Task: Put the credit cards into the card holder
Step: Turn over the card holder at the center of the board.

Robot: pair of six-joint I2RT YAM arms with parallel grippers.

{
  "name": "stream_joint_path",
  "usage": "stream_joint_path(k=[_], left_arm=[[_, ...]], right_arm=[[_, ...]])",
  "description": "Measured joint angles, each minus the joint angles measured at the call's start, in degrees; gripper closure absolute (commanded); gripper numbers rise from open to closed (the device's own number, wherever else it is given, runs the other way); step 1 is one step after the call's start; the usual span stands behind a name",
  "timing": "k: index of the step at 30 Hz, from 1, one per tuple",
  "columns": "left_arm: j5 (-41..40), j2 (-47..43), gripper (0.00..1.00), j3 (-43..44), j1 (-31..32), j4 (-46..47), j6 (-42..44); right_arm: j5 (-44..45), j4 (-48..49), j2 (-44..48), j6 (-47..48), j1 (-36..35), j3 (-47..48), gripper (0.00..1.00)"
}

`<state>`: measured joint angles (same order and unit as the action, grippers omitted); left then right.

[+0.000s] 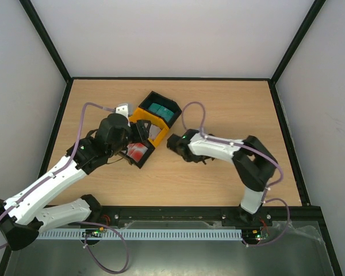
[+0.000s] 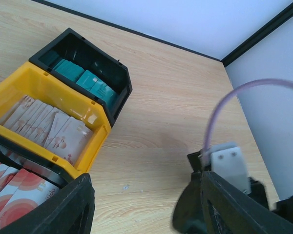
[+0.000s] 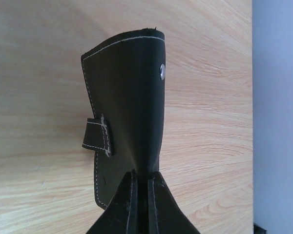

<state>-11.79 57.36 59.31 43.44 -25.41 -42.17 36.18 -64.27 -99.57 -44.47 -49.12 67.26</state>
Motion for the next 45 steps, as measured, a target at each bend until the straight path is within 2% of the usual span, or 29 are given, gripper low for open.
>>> stream_joint_path(k=[5,6,8,10,14,17,20,24,30,33,37,42,45], left_arm=[[0.26,-0.74,0.39,0.0,-0.87,-0.79,0.5],[0.33,-0.83,0.39,0.0,-1.07,-0.87,0.63],[0.39,-0.87,0.38,0.0,-1.4,-1.09,0.76],[0.46,-0.87,0.38,0.0,-1.64,-1.25,0.87],[0.87,-0.85,0.37,0.02,-2.01,-1.68,0.87],[1.14,-0.85,0.36,0.02,-2.25,-2.34,0.87],[1.42,-0.76,0.36,0.02,-2.64,-2.69,0.87],[3.23,-0.39,0.35,-0.13,-2.67,-2.56,0.81],[11.19,1.46,0.34,-6.16,-1.46,4.35,-0.81],[13.92,5.73,0.34,-10.62,3.08,10.19,-3.08],[15.1,15.63,0.39,-12.7,8.98,16.81,-5.49],[10.99,27.98,0.41,-12.66,13.66,21.4,-7.26],[7.43,31.8,0.41,-12.66,13.97,20.83,-7.85]], right_arm=[[0.24,-1.81,-9.7,-1.2,-6.34,0.57,0.97],[0.63,-2.25,-11.1,-1.25,-7.65,1.05,0.9],[-0.09,-2.6,-12.87,-1.38,-10.19,2.95,0.68],[-2.32,-1.99,-14.05,-1.01,-12.76,5.29,0.53],[-9.18,2.95,-14.08,0.98,-16.85,8.63,0.38],[-13.88,7.54,-12.76,1.84,-17.7,8.85,0.32],[-17.73,12.09,-8.79,2.34,-17.22,8.17,0.32],[-21.0,18.69,1.22,1.99,-15.15,4.0,0.33],[-21.62,25.14,18.43,-0.37,-4.81,-9.01,0.33],[-21.51,26.58,23.39,0.17,1.33,-15.78,0.33],[-24.44,29.4,24.5,3.34,7.91,-20.5,0.41],[-27.08,32.74,21.27,8.59,13.07,-21.44,0.58],[-28.76,34.42,18.78,11.02,14.4,-21.66,0.6]])
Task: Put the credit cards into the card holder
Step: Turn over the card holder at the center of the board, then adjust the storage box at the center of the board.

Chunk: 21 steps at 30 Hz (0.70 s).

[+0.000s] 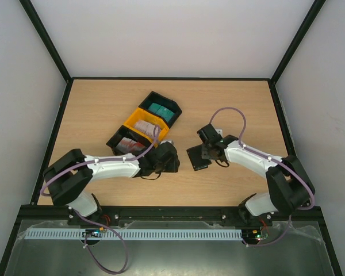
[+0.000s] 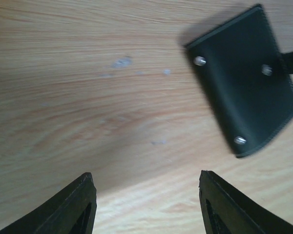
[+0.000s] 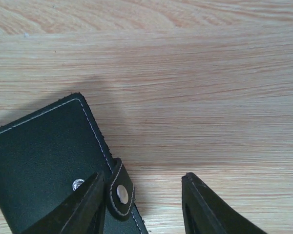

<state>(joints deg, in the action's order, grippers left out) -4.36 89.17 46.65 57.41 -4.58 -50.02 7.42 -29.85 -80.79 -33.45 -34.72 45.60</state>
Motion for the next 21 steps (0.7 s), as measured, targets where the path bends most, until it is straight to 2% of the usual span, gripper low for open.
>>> stream_joint_path(k=[6,12,18,21], left_arm=[[-5.44,2.12,0.41,-0.09,-1.75,-1.97,-1.03],[-11.1,1.44,0.39,-3.41,-6.1,-4.37,-3.15],[-12.85,-1.07,0.38,-4.74,-8.63,-5.68,-3.39],[-12.24,-2.19,0.38,-4.76,-8.87,-5.16,-3.13]], right_arm=[[-1.57,1.29,-1.64,1.7,0.59,-0.17,0.65],[-2.32,1.9,-2.58,1.97,0.59,-0.17,0.69],[-2.12,1.84,-2.58,1.95,0.59,-0.11,0.73],[-1.53,1.51,-2.58,1.92,0.59,0.02,0.79]])
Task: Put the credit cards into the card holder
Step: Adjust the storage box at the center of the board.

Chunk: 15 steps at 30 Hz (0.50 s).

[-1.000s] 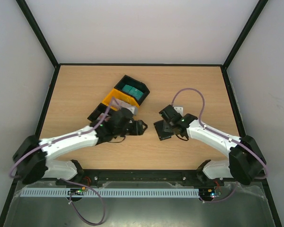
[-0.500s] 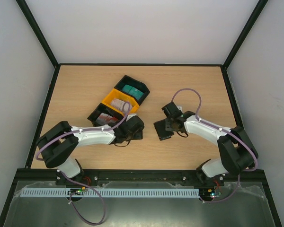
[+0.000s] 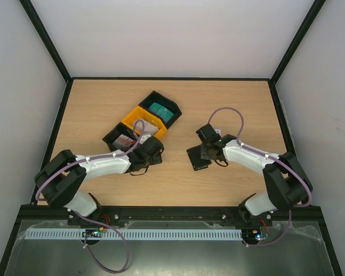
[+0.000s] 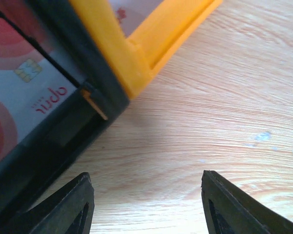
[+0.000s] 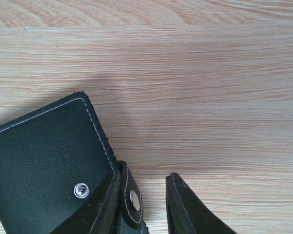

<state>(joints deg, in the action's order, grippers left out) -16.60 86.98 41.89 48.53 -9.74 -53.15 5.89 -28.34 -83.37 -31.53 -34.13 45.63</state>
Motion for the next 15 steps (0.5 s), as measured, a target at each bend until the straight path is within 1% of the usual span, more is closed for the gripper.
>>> stream_joint_path(k=[6,8,15], left_arm=[[5.18,-1.95,0.37,-0.39,1.27,4.52,0.13],[7.1,-1.95,0.37,-0.39,2.27,6.56,0.0],[12.35,0.7,0.36,0.94,4.39,11.61,-0.55]], right_arm=[[0.46,-1.07,0.0,-0.07,0.0,0.55,0.94],[0.48,-1.33,0.0,-0.11,0.0,0.55,0.98],[-0.61,-1.36,1.09,-0.66,0.0,0.55,0.98]])
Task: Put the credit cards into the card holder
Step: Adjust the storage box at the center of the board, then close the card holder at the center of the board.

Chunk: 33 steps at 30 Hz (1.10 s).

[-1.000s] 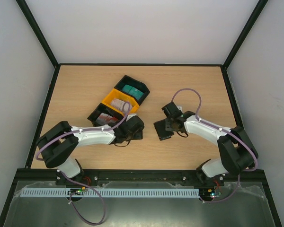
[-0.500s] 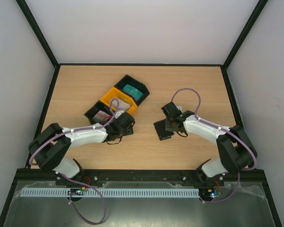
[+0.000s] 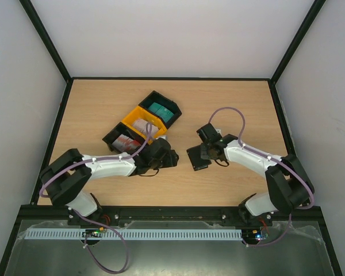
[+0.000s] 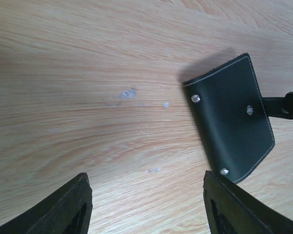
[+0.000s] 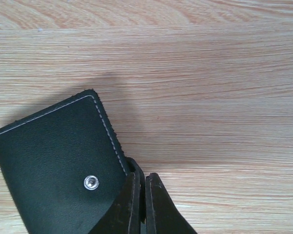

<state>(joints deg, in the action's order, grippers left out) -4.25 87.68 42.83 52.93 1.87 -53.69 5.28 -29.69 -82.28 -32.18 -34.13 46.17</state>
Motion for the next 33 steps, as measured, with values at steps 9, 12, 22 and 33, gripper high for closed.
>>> stream_joint_path(k=[9,12,22,33], left_arm=[[4.31,5.68,0.36,0.17,0.44,5.92,-2.45],[4.68,5.79,0.36,0.17,0.44,7.37,-2.86],[6.47,8.96,0.44,0.24,0.44,9.16,-3.43],[9.07,11.39,0.47,2.01,0.59,10.21,-2.23]], right_arm=[[-9.81,2.78,2.19,-0.61,0.0,-1.7,0.98],[-14.14,3.87,3.08,-0.98,0.0,-3.65,0.98],[-20.7,8.61,4.83,-3.26,-0.02,-7.67,0.98],[-18.23,11.47,4.92,-6.43,-0.02,-7.67,0.94]])
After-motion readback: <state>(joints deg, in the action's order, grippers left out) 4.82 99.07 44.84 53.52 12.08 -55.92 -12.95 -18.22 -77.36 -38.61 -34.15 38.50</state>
